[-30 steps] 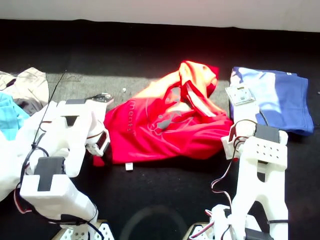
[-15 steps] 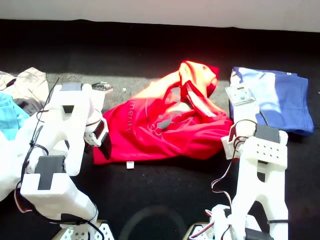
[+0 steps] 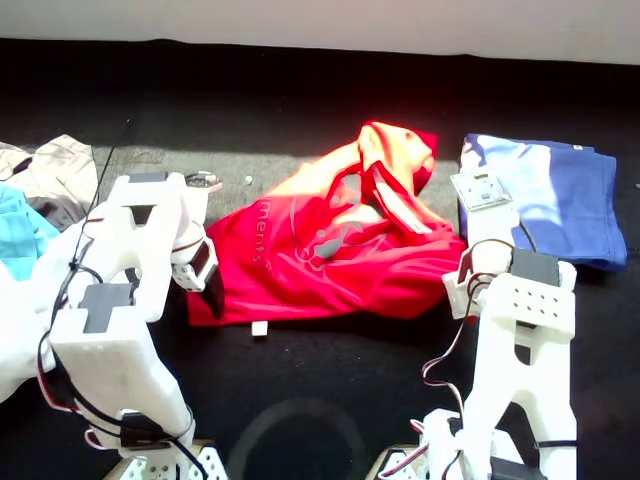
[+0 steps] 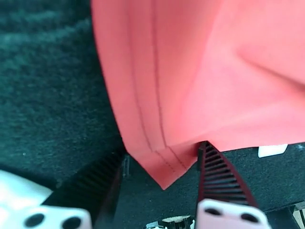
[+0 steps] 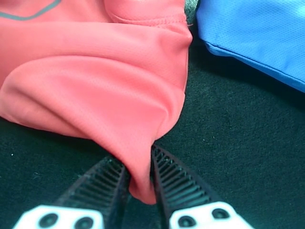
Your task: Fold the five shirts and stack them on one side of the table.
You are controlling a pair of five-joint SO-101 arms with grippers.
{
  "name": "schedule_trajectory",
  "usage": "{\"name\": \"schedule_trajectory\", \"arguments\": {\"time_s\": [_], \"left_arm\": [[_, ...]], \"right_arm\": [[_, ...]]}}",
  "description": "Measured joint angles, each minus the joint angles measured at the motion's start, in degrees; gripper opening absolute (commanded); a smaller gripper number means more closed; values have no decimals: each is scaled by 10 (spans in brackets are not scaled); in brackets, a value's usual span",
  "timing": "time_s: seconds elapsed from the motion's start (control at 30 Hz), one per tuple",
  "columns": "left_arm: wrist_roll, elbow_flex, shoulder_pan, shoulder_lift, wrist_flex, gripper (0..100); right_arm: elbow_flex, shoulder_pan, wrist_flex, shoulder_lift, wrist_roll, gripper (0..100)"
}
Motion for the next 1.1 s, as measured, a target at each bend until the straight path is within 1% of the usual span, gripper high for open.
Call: {"name": "schedule_trajectory", "arguments": {"time_s": [0.07,0.13,0.2,0.3,0.43,0.6,0.67,0.8,0.9,1.1], "left_arm": [[0,-8,0,6,8,133],[0,-17,0,8,23,2],[0,-29,2,10,40,31],[-1,-52,10,12,64,8],[-1,-105,19,12,100,9],[28,-229,37,12,197,9],[37,-298,47,12,232,9],[64,-388,48,-10,246,9],[74,-410,62,-68,250,9],[99,-416,65,-228,250,9]], "right_arm": [[0,0,0,0,0,5],[0,0,0,0,0,5],[0,0,0,0,0,5],[6,-1,-3,0,0,5],[49,-1,-50,-1,0,5],[43,-1,-82,-1,-2,5],[2,-1,-80,-1,-25,5],[-113,-1,-49,-1,-53,5],[-198,-1,-40,-1,-57,5],[-320,-1,-39,-1,-57,5]]}}
